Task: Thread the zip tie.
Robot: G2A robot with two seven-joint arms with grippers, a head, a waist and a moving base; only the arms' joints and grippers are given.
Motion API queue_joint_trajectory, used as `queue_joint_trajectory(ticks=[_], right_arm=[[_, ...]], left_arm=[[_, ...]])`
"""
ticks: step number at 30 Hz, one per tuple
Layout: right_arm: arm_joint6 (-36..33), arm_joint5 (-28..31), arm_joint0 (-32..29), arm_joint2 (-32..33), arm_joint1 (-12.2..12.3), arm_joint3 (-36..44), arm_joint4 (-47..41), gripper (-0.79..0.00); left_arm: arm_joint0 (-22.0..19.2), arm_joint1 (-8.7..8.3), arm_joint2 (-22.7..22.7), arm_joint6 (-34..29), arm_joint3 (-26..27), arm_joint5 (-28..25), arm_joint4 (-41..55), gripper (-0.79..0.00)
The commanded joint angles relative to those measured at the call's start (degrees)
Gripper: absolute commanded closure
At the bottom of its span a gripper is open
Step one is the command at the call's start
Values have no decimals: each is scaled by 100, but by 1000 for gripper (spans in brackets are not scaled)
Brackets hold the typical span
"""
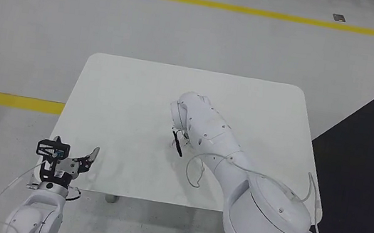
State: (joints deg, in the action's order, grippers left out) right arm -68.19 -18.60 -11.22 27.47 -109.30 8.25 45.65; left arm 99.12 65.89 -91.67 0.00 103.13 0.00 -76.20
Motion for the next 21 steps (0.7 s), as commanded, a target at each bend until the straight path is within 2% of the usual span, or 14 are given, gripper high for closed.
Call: queue_joint_trajectory(ticks=[1, 4, 7, 15, 21], right_arm=[[1, -4, -19, 18, 0, -22, -9, -185], [2, -14, -15, 34, 1, -40, 6, -145], [10, -33, 5, 66, 9, -65, -9, 0], [43, -24, -7, 128, 27, -62, -13, 0], [49, -227, -55, 50, -5, 25, 236, 0]], left_arm=[[0, 0, 0, 0, 0, 0, 0, -785], [0, 0, 0, 0, 0, 0, 0, -785], [0, 0, 0, 0, 0, 0, 0, -785], [0, 0, 0, 0, 0, 0, 0, -785], [0, 0, 0, 0, 0, 0, 0, -785]])
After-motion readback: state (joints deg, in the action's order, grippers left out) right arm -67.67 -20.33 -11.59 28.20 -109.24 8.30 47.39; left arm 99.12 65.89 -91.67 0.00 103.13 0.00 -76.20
